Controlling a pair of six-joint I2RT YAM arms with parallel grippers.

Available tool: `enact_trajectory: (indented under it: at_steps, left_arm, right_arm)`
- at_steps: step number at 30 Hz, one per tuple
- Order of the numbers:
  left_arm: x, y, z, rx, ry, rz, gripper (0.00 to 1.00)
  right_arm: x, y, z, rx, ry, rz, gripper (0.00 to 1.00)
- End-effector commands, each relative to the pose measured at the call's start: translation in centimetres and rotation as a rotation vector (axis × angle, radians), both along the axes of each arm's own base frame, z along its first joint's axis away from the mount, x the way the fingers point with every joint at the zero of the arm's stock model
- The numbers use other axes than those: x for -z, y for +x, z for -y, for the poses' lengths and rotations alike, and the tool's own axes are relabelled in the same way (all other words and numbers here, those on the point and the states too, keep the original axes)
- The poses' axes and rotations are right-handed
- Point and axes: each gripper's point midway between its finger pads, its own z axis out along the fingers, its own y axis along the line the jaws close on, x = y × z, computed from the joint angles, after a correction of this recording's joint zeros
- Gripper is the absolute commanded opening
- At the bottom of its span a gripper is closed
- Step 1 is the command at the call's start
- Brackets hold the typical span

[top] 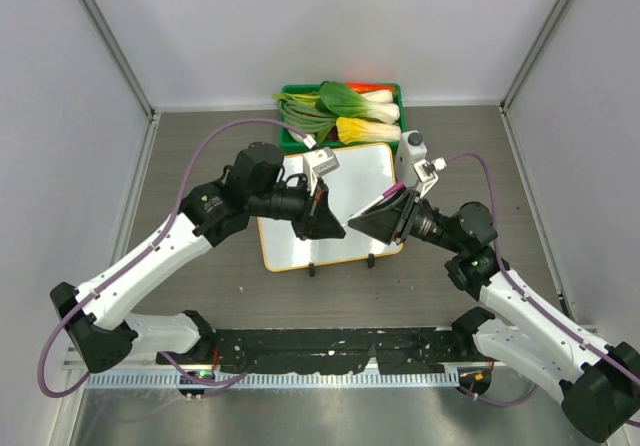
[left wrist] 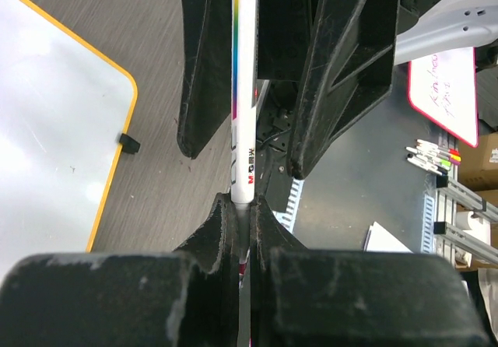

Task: Write a sentence on the whiteboard
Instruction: Pass from the left arm to the right

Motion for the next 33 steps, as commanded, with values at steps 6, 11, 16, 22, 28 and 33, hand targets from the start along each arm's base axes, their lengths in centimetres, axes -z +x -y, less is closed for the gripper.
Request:
enact_trajectory:
  at_steps: [6,11,16,22,28,33]
  left_arm:
    - [-1.2,-0.4,0.6,0.045,-0.056,-0.001,0.0]
    - [-0.8,-0.3,0.7,0.049,-0.047,-0.012,0.0]
    - [-0.8,-0.3,1.0,0.058,-0.053,-0.018,0.0]
    - [-0.8,-0.2,0.8,0.047,-0.045,-0.006,0.0]
    - [-0.6,0.0,0.3,0.018,-0.028,0.002,0.05]
    - [-0.5,0.8,-0.5,-0.082,-0.03,0.015,0.8]
  right_arm:
    - [-2.4,-0.4,-0.1,-0.005,0.037,0.063,0.41]
    - [-2.7,-0.7,-0.3,-0.024,0.036,0.072,0.41]
    - [-2.3,-0.7,-0.6,-0.037,0.023,0.069,0.35]
    - [-1.6,-1.0,-0.8,-0.051,-0.01,0.067,0.11]
    - [-0.8,-0.8,-0.5,-0.018,-0.034,0.057,0.01]
    - [0.5,0.3,0.2,0.07,-0.096,0.028,0.02]
